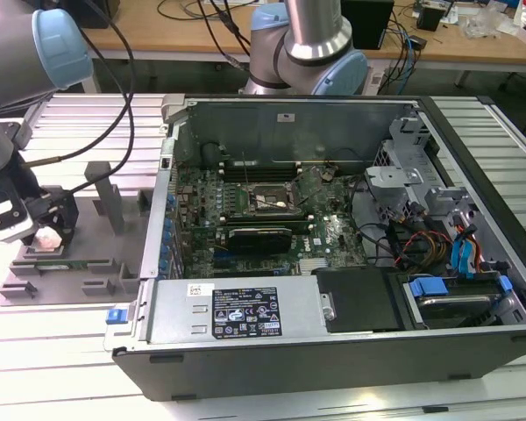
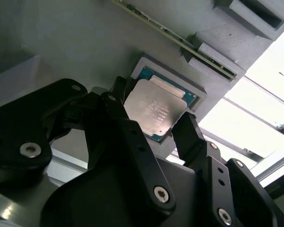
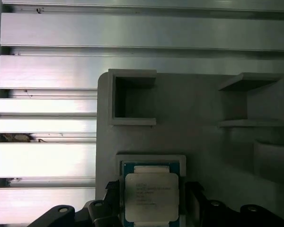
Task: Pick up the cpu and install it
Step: 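Pick up the cpu and move it towards the insertion slot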
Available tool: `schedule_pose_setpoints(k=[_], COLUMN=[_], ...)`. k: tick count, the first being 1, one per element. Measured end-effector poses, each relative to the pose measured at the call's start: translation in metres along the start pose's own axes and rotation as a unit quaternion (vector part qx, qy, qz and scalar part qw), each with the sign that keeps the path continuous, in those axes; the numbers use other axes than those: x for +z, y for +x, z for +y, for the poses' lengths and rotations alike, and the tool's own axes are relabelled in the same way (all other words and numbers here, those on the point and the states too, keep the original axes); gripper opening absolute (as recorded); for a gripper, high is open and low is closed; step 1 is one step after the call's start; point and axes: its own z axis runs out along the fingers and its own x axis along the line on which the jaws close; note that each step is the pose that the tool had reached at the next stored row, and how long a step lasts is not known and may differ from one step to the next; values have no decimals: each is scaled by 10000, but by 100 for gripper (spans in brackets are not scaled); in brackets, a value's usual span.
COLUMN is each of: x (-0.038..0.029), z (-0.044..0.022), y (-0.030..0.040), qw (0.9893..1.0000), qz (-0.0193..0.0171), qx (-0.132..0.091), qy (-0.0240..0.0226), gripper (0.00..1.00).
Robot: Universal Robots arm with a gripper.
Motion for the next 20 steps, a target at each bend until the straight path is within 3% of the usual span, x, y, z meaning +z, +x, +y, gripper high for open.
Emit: schedule_pose_setpoints(k=[20], x=[1], z=[7], y=[15], qw=[10000], qz=[-3], qx=[38], qy=[0], gripper=[66])
